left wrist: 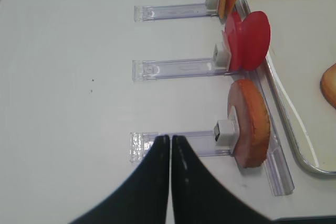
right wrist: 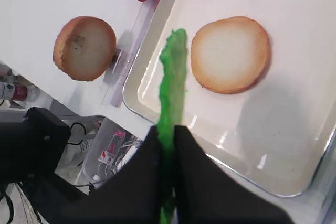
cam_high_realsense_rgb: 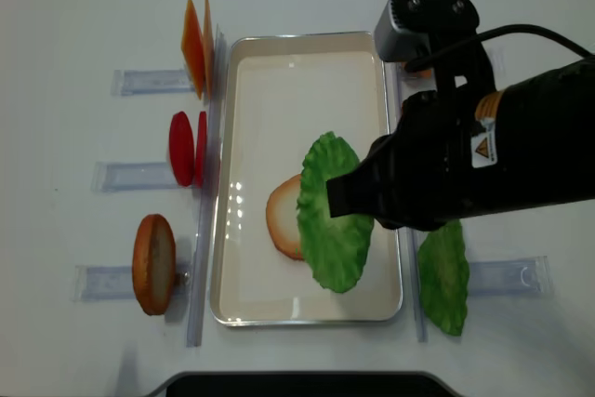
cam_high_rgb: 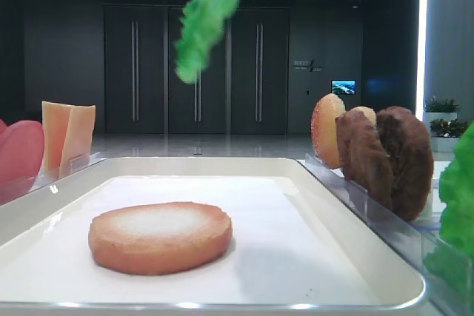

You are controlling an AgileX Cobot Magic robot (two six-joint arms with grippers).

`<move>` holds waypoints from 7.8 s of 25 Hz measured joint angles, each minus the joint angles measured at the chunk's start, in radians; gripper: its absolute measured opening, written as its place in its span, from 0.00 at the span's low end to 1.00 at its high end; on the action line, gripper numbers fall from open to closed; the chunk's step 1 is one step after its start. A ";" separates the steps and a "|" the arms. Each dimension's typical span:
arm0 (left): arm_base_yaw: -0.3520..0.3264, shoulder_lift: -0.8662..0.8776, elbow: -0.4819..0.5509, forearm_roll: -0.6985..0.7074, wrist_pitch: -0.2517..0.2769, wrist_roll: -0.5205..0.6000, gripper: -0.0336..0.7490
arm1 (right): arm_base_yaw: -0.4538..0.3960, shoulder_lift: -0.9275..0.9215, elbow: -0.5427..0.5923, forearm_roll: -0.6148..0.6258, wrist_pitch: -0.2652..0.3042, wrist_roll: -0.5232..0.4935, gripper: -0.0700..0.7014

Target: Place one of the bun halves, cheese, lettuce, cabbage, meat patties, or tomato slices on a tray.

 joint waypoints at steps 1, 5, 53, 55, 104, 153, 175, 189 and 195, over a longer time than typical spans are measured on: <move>0.000 0.000 0.000 0.000 0.000 0.000 0.03 | 0.000 0.017 0.002 0.015 -0.012 -0.016 0.11; 0.000 0.000 0.000 0.000 0.000 0.000 0.03 | 0.000 0.076 0.004 0.108 -0.061 -0.119 0.11; 0.000 0.000 0.000 0.000 0.000 0.000 0.03 | -0.320 0.398 0.272 1.473 0.045 -1.478 0.11; 0.000 0.000 0.000 0.000 0.000 0.000 0.03 | -0.317 0.414 0.270 1.473 0.042 -1.474 0.11; 0.000 0.000 0.000 0.000 0.000 0.000 0.03 | -0.268 0.507 0.177 1.475 0.014 -1.460 0.11; 0.000 0.000 0.000 0.000 0.000 0.000 0.03 | -0.321 0.556 0.169 1.475 0.062 -1.547 0.18; 0.000 0.000 0.000 0.000 0.000 0.000 0.03 | -0.321 0.494 0.164 1.297 -0.096 -1.460 0.44; 0.000 0.000 0.000 0.000 0.000 0.000 0.03 | -0.321 0.395 0.164 1.121 -0.162 -1.339 0.45; 0.000 0.000 0.000 0.000 0.000 0.000 0.03 | -0.327 0.282 0.164 0.882 -0.160 -1.186 0.45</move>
